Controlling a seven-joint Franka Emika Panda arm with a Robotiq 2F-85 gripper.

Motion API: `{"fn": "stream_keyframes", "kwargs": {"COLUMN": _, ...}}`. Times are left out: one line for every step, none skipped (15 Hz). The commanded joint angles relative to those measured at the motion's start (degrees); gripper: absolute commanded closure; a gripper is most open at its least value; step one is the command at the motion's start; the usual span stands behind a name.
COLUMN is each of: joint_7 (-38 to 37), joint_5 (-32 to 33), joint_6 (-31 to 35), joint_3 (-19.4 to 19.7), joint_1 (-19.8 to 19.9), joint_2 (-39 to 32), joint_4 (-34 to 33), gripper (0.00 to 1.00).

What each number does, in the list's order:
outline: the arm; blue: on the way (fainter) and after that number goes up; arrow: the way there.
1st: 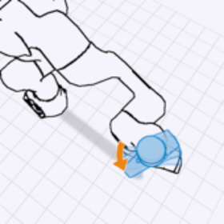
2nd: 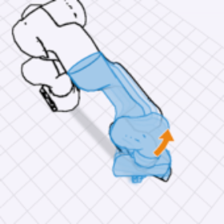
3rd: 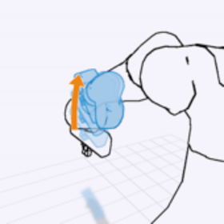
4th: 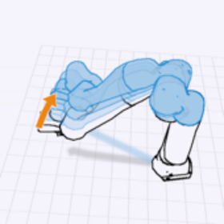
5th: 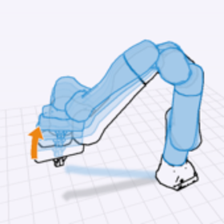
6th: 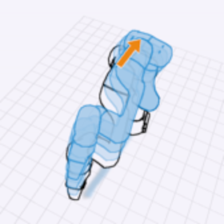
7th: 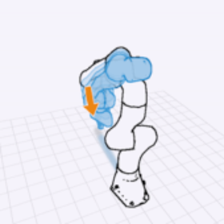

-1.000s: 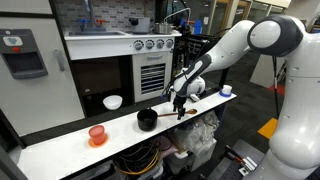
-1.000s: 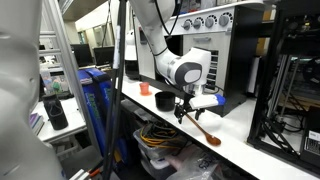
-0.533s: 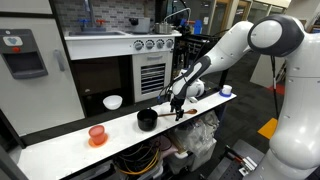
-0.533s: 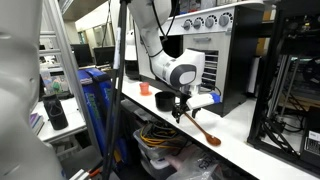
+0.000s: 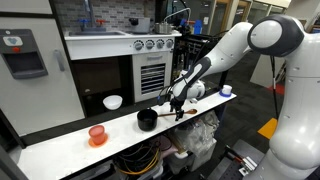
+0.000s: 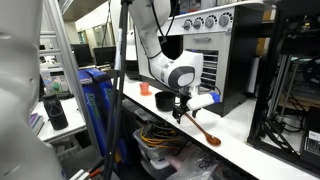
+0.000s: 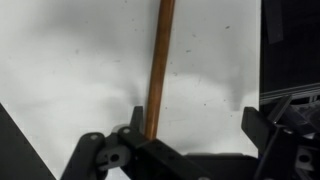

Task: Use the wooden spoon to mix the contents of the black cup then place the spoon on the counter

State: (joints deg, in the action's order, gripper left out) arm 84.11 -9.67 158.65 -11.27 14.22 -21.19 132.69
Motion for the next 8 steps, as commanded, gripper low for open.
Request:
{"fn": "stream_keyframes", "kwargs": {"joint_7": 0.88, "joint_5": 0.26, "joint_6": 1.99, "joint_3": 0.76, "joint_1": 0.40, "joint_2": -0.04, "joint_4": 0.25, "gripper": 0.00}}
{"fn": "stream_keyframes", "kwargs": {"joint_7": 0.45, "joint_5": 0.68, "joint_6": 2.71, "joint_3": 1.26, "joint_1": 0.21, "joint_2": -0.34, "joint_4": 0.06, "gripper": 0.00}}
{"fn": "stream_keyframes", "kwargs": {"joint_7": -0.02, "joint_5": 0.82, "joint_6": 2.82, "joint_3": 1.61, "joint_1": 0.20, "joint_2": -0.65, "joint_4": -0.33, "gripper": 0.00}}
{"fn": "stream_keyframes", "kwargs": {"joint_7": -0.26, "joint_5": 0.83, "joint_6": 2.77, "joint_3": 1.83, "joint_1": 0.24, "joint_2": -0.86, "joint_4": -0.66, "gripper": 0.00}}
{"fn": "stream_keyframes", "kwargs": {"joint_7": -0.49, "joint_5": 0.89, "joint_6": 2.83, "joint_3": 2.11, "joint_1": 0.20, "joint_2": -0.98, "joint_4": -0.88, "gripper": 0.00}}
{"fn": "stream_keyframes", "kwargs": {"joint_7": -0.68, "joint_5": 0.94, "joint_6": 2.82, "joint_3": 2.33, "joint_1": 0.14, "joint_2": -1.08, "joint_4": -1.10, "gripper": 0.00}}
{"fn": "stream_keyframes", "kwargs": {"joint_7": -0.83, "joint_5": 1.01, "joint_6": 2.70, "joint_3": 2.50, "joint_1": 0.04, "joint_2": -1.15, "joint_4": -1.27, "gripper": 0.00}}
{"fn": "stream_keyframes", "kwargs": {"joint_7": -0.93, "joint_5": 1.04, "joint_6": 2.58, "joint_3": 2.60, "joint_1": -0.02, "joint_2": -1.19, "joint_4": -1.39, "gripper": 0.00}}
